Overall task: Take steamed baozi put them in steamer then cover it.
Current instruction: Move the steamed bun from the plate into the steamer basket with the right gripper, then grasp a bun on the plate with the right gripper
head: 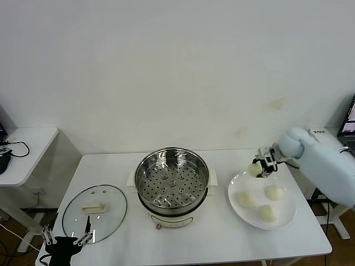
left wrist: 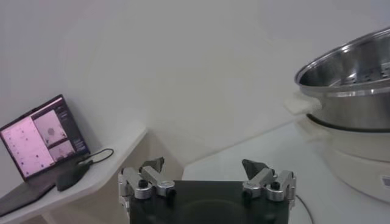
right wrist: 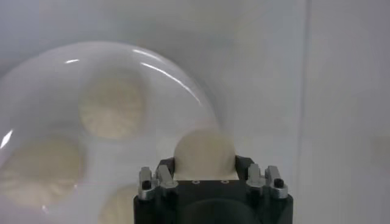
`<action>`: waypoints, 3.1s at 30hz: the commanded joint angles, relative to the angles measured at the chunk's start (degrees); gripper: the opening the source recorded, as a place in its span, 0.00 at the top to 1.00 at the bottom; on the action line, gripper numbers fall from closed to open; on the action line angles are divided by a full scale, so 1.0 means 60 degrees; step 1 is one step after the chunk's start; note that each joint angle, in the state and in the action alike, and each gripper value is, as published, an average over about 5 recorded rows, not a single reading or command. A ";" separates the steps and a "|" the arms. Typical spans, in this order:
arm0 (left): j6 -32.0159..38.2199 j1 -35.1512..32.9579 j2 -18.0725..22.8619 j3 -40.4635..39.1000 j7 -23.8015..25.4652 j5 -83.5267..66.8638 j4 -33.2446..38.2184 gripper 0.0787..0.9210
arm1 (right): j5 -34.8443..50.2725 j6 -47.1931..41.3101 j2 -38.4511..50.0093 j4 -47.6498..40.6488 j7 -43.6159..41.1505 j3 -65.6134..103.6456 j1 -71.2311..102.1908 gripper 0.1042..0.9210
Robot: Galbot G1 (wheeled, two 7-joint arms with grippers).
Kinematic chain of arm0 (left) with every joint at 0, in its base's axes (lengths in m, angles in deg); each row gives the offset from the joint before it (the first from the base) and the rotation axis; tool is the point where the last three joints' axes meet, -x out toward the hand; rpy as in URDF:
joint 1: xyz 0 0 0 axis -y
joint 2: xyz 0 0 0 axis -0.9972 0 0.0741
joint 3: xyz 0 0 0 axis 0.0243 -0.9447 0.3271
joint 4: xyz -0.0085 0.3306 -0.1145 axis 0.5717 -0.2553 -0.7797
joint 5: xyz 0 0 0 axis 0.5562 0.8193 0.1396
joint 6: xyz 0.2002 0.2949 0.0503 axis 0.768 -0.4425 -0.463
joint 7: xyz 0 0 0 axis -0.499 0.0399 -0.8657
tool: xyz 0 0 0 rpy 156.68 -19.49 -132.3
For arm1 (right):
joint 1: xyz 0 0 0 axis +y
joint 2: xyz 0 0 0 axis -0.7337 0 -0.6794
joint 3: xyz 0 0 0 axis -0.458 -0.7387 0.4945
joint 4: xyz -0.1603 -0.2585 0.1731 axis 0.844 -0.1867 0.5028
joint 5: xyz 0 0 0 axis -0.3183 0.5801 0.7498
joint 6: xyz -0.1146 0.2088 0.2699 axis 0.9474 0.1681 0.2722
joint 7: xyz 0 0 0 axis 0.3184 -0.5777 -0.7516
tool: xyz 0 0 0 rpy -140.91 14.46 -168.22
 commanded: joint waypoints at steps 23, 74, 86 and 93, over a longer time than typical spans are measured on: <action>-0.0090 0.0123 -0.0176 0.0255 0.0030 -0.0415 0.0098 0.12 | 0.2225 0.1621 -0.4977 0.0839 0.1206 -0.5104 -0.3862 0.38; -0.0158 0.0113 -0.0257 0.0677 0.0049 -0.0589 0.0427 0.12 | 0.3786 -0.0919 -0.1022 0.3290 0.0304 -0.5174 -0.5795 0.12; -0.0298 0.0443 -0.0726 0.0668 0.0163 -0.0880 0.0346 0.12 | 0.2636 -0.1930 0.3170 0.4900 0.0411 -0.4519 -0.3443 0.12; -0.0328 0.0456 -0.0793 0.0647 0.0176 -0.0858 0.0339 0.12 | 0.1320 -0.1891 0.3813 0.4637 0.0447 -0.1195 0.1002 0.12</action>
